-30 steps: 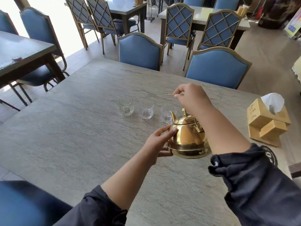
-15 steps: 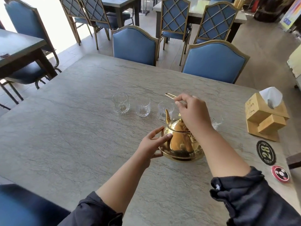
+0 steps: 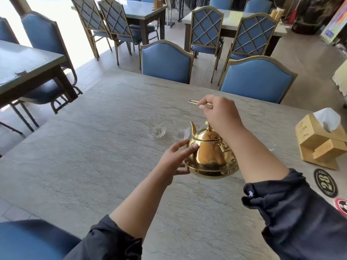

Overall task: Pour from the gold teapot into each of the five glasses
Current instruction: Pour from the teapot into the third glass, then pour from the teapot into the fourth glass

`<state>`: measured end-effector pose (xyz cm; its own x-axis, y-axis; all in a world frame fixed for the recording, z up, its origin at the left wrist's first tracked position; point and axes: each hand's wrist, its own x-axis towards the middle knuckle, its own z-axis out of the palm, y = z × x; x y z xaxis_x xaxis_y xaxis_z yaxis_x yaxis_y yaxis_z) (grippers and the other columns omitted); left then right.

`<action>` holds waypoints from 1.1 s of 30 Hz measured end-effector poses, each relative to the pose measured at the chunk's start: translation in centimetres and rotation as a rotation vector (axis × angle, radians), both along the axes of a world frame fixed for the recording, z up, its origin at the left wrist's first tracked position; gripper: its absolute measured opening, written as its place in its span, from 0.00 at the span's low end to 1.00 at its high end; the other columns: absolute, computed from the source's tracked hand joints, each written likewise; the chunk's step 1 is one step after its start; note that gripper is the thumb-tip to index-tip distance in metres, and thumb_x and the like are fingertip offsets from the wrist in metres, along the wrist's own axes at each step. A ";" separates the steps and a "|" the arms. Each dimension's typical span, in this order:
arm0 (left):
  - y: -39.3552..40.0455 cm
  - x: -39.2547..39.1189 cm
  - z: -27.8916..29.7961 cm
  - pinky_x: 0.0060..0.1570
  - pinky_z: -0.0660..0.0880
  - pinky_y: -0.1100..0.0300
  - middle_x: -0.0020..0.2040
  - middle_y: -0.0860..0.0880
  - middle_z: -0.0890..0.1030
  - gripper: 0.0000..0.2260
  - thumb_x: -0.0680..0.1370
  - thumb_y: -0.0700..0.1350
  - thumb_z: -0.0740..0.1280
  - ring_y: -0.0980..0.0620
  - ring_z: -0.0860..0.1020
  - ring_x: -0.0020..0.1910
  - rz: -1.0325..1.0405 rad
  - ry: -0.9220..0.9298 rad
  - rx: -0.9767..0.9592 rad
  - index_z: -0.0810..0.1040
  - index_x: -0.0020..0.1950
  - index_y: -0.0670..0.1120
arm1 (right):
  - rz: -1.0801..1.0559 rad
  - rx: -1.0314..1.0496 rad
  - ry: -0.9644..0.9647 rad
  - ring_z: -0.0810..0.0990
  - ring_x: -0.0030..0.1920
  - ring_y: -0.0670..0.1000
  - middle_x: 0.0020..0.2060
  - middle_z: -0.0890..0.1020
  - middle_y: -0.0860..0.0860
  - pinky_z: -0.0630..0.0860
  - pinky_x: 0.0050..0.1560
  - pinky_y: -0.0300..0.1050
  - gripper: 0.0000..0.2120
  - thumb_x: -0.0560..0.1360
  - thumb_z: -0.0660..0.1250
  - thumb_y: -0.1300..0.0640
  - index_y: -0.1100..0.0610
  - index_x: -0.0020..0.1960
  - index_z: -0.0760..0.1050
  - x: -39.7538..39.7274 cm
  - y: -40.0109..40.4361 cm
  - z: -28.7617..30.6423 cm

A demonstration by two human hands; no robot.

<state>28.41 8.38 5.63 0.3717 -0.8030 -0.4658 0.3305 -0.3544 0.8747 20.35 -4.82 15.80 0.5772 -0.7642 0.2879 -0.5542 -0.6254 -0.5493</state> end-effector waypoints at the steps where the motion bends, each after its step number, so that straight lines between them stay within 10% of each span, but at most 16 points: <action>1: 0.0 0.4 0.1 0.43 0.84 0.55 0.52 0.45 0.83 0.28 0.73 0.56 0.74 0.46 0.84 0.48 -0.004 -0.001 0.003 0.74 0.72 0.54 | 0.008 0.005 0.018 0.74 0.37 0.46 0.46 0.82 0.53 0.66 0.33 0.34 0.09 0.80 0.64 0.57 0.56 0.56 0.81 0.7 0.0 0.3; 33: 0.3 3.0 -1.6 0.51 0.84 0.48 0.58 0.41 0.82 0.28 0.72 0.62 0.72 0.42 0.86 0.46 -0.048 0.100 0.002 0.76 0.70 0.53 | 0.041 0.105 0.353 0.78 0.41 0.54 0.42 0.79 0.53 0.79 0.42 0.47 0.08 0.79 0.65 0.59 0.58 0.54 0.82 7.1 -0.7 1.4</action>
<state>31.42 8.65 4.03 0.2845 -0.8177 -0.5004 0.3992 -0.3735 0.8373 27.46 -5.55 17.18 0.6579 -0.7530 -0.0131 -0.6963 -0.6015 -0.3915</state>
